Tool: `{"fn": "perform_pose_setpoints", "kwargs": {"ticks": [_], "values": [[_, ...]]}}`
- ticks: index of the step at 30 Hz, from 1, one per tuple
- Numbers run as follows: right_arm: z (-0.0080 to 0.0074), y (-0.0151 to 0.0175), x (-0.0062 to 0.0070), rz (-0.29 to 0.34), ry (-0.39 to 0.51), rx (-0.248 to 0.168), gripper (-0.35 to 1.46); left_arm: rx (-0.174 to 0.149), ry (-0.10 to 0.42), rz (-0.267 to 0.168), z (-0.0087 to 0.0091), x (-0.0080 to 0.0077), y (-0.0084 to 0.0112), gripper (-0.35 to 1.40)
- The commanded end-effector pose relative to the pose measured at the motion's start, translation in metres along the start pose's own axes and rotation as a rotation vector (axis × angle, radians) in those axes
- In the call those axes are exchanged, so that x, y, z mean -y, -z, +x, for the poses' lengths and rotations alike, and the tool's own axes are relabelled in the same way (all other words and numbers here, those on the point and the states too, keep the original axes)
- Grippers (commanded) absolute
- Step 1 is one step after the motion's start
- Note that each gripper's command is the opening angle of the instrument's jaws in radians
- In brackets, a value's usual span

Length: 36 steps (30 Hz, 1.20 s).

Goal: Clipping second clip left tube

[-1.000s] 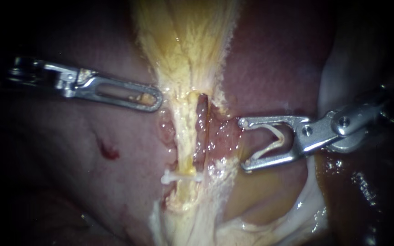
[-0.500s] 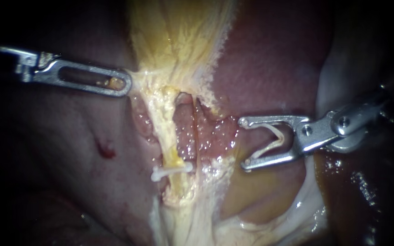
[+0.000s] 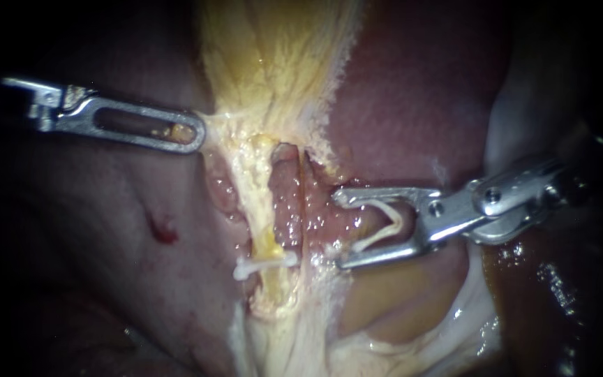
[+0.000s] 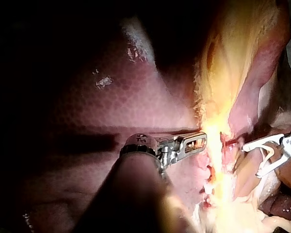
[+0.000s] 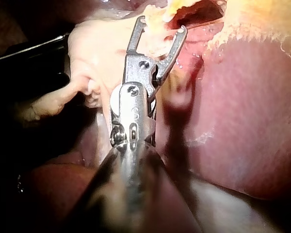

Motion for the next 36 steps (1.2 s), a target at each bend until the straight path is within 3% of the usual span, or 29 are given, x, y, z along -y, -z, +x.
{"fn": "perform_pose_setpoints", "kwargs": {"ticks": [1,12,17,23,36], "values": [[-0.0001,-0.0005,0.0,0.005,-0.007,0.001,0.5,0.0,0.0,-0.001,0.0,0.0,0.0,-0.35],[-0.0004,-0.0045,-0.0001,0.043,-0.069,-0.026,0.5,0.001,0.001,-0.002,0.0,0.0002,-0.0001,-0.35],[-0.0016,-0.0056,-0.0009,0.057,-0.098,-0.027,0.5,0.004,0.001,-0.006,0.0001,0.0005,-0.0001,-0.35],[-0.0033,-0.006,-0.0017,0.059,-0.127,-0.025,0.5,0.003,0.002,-0.005,0.0001,0.0007,-0.0001,-0.35],[-0.0044,-0.006,-0.0024,0.085,-0.165,-0.029,0.5,0.001,0.004,-0.002,0.0002,0.0012,-0.0001,-0.35]]}}
